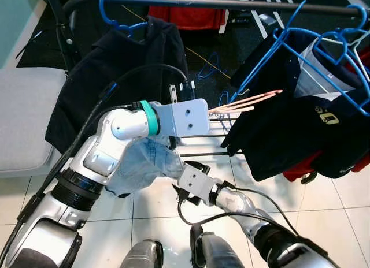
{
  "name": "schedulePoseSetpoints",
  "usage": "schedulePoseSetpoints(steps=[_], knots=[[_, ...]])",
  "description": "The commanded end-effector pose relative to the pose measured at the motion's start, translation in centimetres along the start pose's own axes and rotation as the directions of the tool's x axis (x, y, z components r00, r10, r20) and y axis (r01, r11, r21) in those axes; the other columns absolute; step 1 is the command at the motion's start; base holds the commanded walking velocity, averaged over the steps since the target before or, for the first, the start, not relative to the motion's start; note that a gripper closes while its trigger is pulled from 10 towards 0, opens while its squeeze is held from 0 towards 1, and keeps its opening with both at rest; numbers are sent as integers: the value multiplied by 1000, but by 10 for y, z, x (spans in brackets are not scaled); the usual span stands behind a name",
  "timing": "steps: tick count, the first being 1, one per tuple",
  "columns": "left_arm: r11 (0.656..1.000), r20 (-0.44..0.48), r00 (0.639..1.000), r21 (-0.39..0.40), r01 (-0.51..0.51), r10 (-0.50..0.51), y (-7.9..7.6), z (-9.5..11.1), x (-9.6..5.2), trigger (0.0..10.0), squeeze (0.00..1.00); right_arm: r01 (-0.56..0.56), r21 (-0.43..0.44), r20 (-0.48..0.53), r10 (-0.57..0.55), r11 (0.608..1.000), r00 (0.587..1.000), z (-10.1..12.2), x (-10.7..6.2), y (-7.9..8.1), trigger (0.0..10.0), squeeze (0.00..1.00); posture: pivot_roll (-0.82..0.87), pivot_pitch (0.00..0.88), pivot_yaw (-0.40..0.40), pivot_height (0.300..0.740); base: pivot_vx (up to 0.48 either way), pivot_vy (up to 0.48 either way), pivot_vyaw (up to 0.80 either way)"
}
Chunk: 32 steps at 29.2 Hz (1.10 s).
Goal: Hang hanger
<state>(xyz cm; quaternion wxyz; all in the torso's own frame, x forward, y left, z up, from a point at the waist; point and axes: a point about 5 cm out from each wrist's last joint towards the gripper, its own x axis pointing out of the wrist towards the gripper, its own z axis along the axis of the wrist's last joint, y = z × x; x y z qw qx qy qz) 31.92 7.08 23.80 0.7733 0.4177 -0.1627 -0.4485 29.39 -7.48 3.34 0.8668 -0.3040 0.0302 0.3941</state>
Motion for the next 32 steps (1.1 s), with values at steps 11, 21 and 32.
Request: schedulePoseSetpoints(steps=[11,21,32], knots=[[1000,40,999,14,0,-1,3,10,1,10000,0,-17,32,26,16,999,1000,-3,-3,9,0,0,-5,130,48,740,0,0,0],[1000,38,999,12,1,-2,3,9,1,10000,0,12,49,32,-14,999,999,-3,-3,4,0,0,-7,132,45,740,0,0,0],[998,-107,992,0,70,-70,-13,-28,-10,10000,0,-19,92,-13,20,996,1000,-33,-48,-14,0,0,-22,131,41,740,0,0,0]])
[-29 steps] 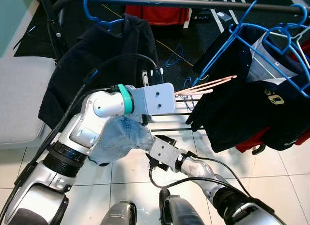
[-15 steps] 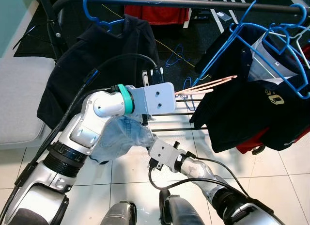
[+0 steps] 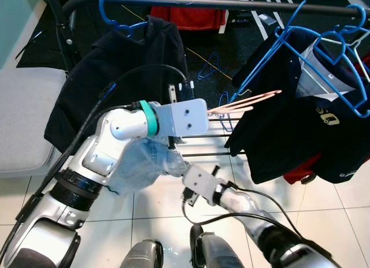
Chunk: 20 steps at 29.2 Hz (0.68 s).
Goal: Hang hanger
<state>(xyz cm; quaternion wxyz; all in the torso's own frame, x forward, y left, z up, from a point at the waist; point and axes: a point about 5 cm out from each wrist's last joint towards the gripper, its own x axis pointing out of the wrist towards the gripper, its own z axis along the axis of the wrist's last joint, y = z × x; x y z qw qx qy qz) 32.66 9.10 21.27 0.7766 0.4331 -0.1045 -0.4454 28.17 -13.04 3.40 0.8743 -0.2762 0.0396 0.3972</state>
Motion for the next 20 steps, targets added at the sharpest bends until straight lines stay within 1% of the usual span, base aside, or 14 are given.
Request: schedulePoseSetpoints(steps=[1,2,3,4,7,9,10,12,14,15,17,18,19,20], knots=[[999,-13,999,32,30,-29,-4,-2,-1,10000,0,-6,30,-21,7,1000,1000,-7,-8,1,0,0,-31,132,42,740,0,0,0],[999,-27,999,31,39,-38,-6,-6,-1,10000,0,2,26,-21,-2,1000,1000,-7,-14,-5,3059,0,-31,132,42,740,0,0,0],[999,-38,998,30,45,-44,-8,-9,-1,10000,0,19,16,-20,-18,1000,1000,-7,-19,-11,10000,0,-40,132,42,740,0,0,0],[998,-48,998,30,51,-49,-10,-12,-1,10000,0,36,5,-19,-36,999,999,-6,-24,-18,10000,0,-40,132,42,740,0,0,0],[997,-67,995,23,74,-72,-14,-17,-1,10000,0,64,-37,-23,-65,997,998,-4,-32,-31,10000,0,-47,129,41,740,0,0,0],[995,-74,992,20,100,-99,-17,-19,-1,10000,0,72,-61,-31,-74,995,997,-4,-35,-36,10000,0,-47,129,41,740,0,0,0],[995,-74,992,20,100,-99,-17,-19,-1,10000,0,72,-61,-31,-74,995,997,-4,-35,-36,10000,0,-47,129,41,740,0,0,0],[988,-68,986,-18,152,-153,-25,-22,-4,10000,0,71,-104,-51,-77,992,996,-5,-38,-43,10000,0,-46,125,43,740,0,0,0],[979,-64,978,-58,195,-199,-32,-26,-6,10000,0,56,-136,-70,-66,989,995,-5,-41,-46,10000,0,-45,124,43,740,0,0,0],[970,-44,972,-94,225,-229,-36,-27,-7,10000,0,53,-157,-75,-66,986,995,-4,-41,-47,10000,0,-43,124,44,740,0,0,0],[970,-44,972,-94,225,-229,-36,-27,-7,10000,0,53,-157,-75,-66,986,995,-4,-41,-47,10000,0,-43,124,44,740,0,0,0],[963,-28,968,-117,244,-248,-39,-26,-8,10000,0,52,-169,-77,-66,984,995,-4,-41,-48,10000,0,-43,124,44,740,0,0,0],[949,3,960,-155,276,-279,-45,-25,-10,10000,0,68,-180,-68,-81,981,994,-1,-39,-50,10000,0,-40,126,46,740,0,0,0],[949,3,960,-155,276,-279,-45,-25,-10,10000,0,68,-180,-68,-81,981,994,-1,-39,-50,10000,0,-40,126,46,740,0,0,0]])
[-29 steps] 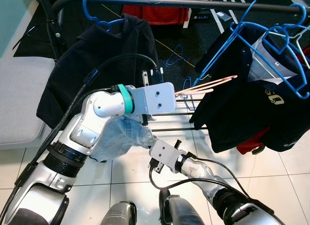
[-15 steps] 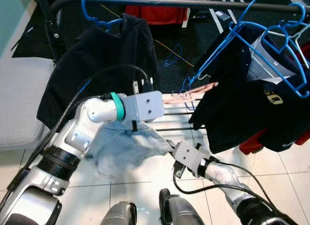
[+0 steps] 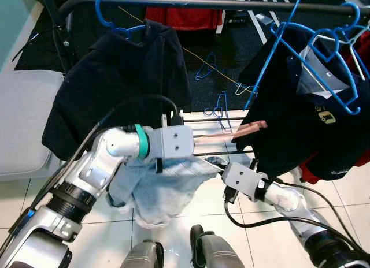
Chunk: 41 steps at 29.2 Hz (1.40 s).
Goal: Hang hanger
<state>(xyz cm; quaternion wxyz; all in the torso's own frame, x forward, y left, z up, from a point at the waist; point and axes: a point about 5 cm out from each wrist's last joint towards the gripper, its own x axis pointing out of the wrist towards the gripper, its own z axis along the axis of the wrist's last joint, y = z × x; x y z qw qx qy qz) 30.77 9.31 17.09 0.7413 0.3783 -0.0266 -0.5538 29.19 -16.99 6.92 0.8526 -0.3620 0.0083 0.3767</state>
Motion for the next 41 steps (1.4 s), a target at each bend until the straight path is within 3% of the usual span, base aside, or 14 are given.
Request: schedulePoseSetpoints(steps=[1,8,9,16,21,23,25,27,29,34,37,41], knots=[[997,-25,999,-56,44,-46,-7,-8,-6,10000,0,57,-19,-45,-57,998,997,-6,-7,-10,10000,0,-36,126,47,740,0,0,0],[995,-99,990,-28,101,-103,-27,-23,2,10000,0,195,-103,40,-192,975,981,17,0,-41,10000,0,-32,129,47,740,0,0,0],[997,-128,989,-18,76,-77,-28,-29,5,10000,0,217,-135,87,-207,967,974,30,1,-50,10000,0,-29,130,48,740,0,0,0],[996,-201,976,38,-78,84,-15,-42,12,10000,0,224,-164,203,-190,961,961,64,5,-60,10000,0,-38,133,47,740,0,0,0],[993,-210,971,43,-106,113,-11,-43,11,10000,0,224,-165,212,-188,961,959,67,5,-61,10000,0,-39,133,45,740,0,0,0],[968,-251,935,58,-244,251,12,-49,2,10000,0,213,-166,211,-177,963,961,68,3,-59,10000,0,-40,135,46,740,0,0,0],[953,-265,916,65,-295,302,21,-52,-3,10000,0,208,-164,207,-172,964,963,67,2,-58,10000,0,-40,135,46,740,0,0,0],[920,-270,883,29,-391,383,39,-54,-16,10000,0,170,-148,189,-141,974,972,63,3,-48,10000,0,-42,138,47,740,0,0,0],[906,-259,877,-16,-424,406,49,-54,-27,10000,0,134,-129,174,-111,983,978,59,4,-38,10000,0,-42,138,46,740,0,0,0],[918,-217,904,-72,-391,368,54,-53,-40,10000,0,85,-98,158,-69,992,985,55,6,-20,10000,0,-40,139,47,740,0,0,0],[946,-201,933,-70,-316,297,47,-55,-43,10000,0,53,-80,152,-41,995,987,55,8,-8,10000,0,-38,141,47,740,0,0,0],[969,-172,962,-92,-231,213,32,-54,-38,10000,0,62,-70,157,-50,996,986,57,9,-8,10000,0,-40,142,48,740,0,0,0]])
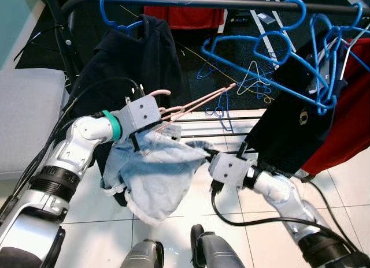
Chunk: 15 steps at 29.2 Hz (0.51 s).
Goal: Hang hanger
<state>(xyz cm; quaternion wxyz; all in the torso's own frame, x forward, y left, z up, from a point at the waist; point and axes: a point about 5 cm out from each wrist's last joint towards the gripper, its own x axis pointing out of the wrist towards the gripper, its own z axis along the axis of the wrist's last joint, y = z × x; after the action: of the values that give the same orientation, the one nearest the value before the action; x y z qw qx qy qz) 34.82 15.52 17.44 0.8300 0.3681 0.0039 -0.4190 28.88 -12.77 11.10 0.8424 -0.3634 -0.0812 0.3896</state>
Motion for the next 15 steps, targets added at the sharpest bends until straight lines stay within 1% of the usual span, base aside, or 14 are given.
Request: schedulePoseSetpoints(steps=[1,2,4,5,6,7,8,9,10,11,12,13,14,15], knots=[[997,-20,997,5,76,-75,-13,-7,-1,10000,0,27,2,-8,-27,1000,1000,0,-4,-6,10000,0,-42,143,48,740,0,0,0],[997,-20,997,5,76,-75,-13,-7,-1,10000,0,27,2,-8,-27,1000,1000,0,-4,-6,10000,0,-42,143,48,740,0,0,0],[994,-18,993,4,114,-113,-21,-9,-1,10000,0,33,0,-16,-33,999,999,0,-6,-9,10000,0,-42,144,46,740,0,0,0],[994,-18,993,4,114,-113,-21,-9,-1,10000,0,33,0,-16,-33,999,999,0,-6,-9,10000,0,-42,144,46,740,0,0,0],[990,-13,989,5,144,-144,-27,-10,-1,10000,0,33,-3,-22,-33,999,999,-2,-8,-10,10000,0,-42,144,44,740,0,0,0],[990,-13,989,5,144,-144,-27,-10,-1,10000,0,33,-3,-22,-33,999,999,-2,-8,-10,10000,0,-42,144,44,740,0,0,0],[983,-5,983,7,186,-186,-36,-10,-2,10000,0,33,-6,-28,-33,999,999,-2,-10,-11,10000,0,-41,144,43,740,0,0,0],[983,-5,983,7,186,-186,-36,-10,-2,10000,0,33,-6,-28,-33,999,999,-2,-10,-11,10000,0,-41,144,43,740,0,0,0],[976,-4,976,12,216,-216,-42,-12,-3,10000,0,28,-6,-32,-28,1000,999,-2,-12,-13,10000,0,-39,144,42,740,0,0,0],[976,-4,976,12,216,-216,-42,-12,-3,10000,0,28,-6,-32,-28,1000,999,-2,-12,-13,10000,0,-39,144,42,740,0,0,0],[972,-5,972,16,233,-233,-46,-13,-4,10000,0,25,-5,-35,-25,1000,999,-2,-13,-13,10000,0,-39,144,42,740,0,0,0],[975,-17,974,6,224,-224,-45,-18,-6,10000,0,4,-2,-47,-4,1000,999,-4,-18,-13,10000,0,-39,144,42,740,0,0,0],[975,-17,974,6,224,-224,-45,-18,-6,10000,0,4,-2,-47,-4,1000,999,-4,-18,-13,10000,0,-39,144,42,740,0,0,0],[979,-35,979,-8,203,-203,-40,-23,-9,10000,0,-26,1,-64,26,1000,998,-6,-23,-11,10000,0,-42,145,41,740,0,0,0]])
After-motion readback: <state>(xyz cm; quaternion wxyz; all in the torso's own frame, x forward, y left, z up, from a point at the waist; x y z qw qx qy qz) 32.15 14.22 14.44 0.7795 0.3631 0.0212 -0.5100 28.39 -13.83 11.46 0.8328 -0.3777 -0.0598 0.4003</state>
